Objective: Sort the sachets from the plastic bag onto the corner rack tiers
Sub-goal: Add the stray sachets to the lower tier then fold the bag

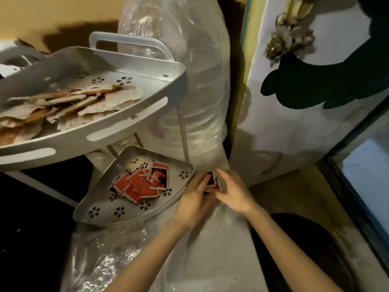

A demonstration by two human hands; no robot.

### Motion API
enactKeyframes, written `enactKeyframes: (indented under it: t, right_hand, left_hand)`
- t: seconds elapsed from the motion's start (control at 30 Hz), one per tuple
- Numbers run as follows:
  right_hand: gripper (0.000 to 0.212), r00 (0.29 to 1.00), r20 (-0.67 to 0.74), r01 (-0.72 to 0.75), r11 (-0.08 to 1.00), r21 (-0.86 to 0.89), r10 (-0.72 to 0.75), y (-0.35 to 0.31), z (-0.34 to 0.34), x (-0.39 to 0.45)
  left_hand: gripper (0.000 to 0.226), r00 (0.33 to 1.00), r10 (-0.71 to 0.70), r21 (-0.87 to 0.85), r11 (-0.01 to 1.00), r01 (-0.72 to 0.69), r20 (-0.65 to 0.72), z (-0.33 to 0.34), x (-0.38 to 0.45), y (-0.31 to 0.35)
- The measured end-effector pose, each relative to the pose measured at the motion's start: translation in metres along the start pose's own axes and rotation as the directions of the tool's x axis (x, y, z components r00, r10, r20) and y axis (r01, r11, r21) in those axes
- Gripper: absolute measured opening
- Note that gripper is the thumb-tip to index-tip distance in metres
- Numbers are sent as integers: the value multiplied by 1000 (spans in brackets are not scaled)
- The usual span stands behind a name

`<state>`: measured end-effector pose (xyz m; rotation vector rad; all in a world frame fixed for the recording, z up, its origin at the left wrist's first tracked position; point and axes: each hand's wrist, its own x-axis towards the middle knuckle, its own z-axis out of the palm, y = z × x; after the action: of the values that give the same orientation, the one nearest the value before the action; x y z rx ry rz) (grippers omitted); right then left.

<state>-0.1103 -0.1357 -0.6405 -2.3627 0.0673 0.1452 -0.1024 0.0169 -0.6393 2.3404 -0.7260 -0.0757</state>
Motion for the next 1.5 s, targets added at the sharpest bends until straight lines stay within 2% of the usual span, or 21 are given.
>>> enactKeyframes:
  t: [0.1, 0.17, 0.27, 0.33, 0.47, 0.53, 0.67, 0.77, 0.83, 0.93, 1.07, 1.17, 1.37, 1.43, 1.5]
  right_hand:
    - [68, 998, 42, 44, 994, -104, -40, 7, 5, 5]
    - [65, 996, 46, 77, 989, -127, -72, 15, 8, 7]
    - [59, 995, 22, 97, 986, -133, -95, 23, 13, 6]
    - [52, 994, -11, 110, 986, -127, -112, 25, 14, 5]
    - [41, 970, -61, 218, 951, -218, -237, 23, 14, 1]
    - [40, 966, -58, 232, 942, -243, -253, 22, 15, -1]
    - [36, 968, -73, 218, 949, -229, -240, 19, 12, -10]
    - [42, 972, -83, 206, 969, -136, -219, 12, 7, -20]
    - [39, 984, -63, 159, 984, -85, -164, 3, 0, -24]
    - [28, 984, -67, 159, 980, -118, -167, -10, -6, -29]
    - [25, 978, -58, 193, 976, -98, -199, -41, -13, -29]
    - [23, 971, -8, 239, 971, 3, -239, -70, -12, -25]
    - [26, 931, -16, 363, 927, 98, -364, -127, 19, -6]
    - [24, 907, 34, 409, 897, 167, -420, -141, 39, -2]
    - [25, 896, 72, 422, 892, 164, -437, -154, 58, 2]
  left_hand:
    - [59, 999, 28, 90, 996, -30, 17, 16, 5, -12]
    - [59, 999, 25, 186, 982, -31, 35, 26, 7, -17]
    - [56, 998, -20, 229, 973, 5, 63, 31, 6, -21]
    - [47, 999, 2, 258, 966, -11, 37, 30, 9, -25]
    - [47, 998, 63, 347, 937, -49, -28, 27, 13, -24]
    - [46, 997, 72, 378, 924, -54, -35, 28, 12, -23]
    - [36, 994, 103, 377, 923, -81, -38, 26, 10, -22]
    - [24, 992, 119, 332, 938, -102, -29, 17, 9, -16]
    - [24, 994, 113, 295, 950, -106, -4, 6, 5, -7]
    - [28, 999, 36, 211, 977, -41, 31, -10, -2, 0]
    - [28, 998, -29, 91, 996, 24, 55, -45, -7, 10]
    - [28, 990, -101, 4, 995, 101, 96, -83, -13, 14]
    - [16, 973, -229, 42, 973, 227, 37, -149, -38, -21]
    - [22, 971, -238, 25, 971, 238, -4, -162, -51, -32]
    - [26, 964, -252, 36, 966, 256, -85, -167, -64, -47]
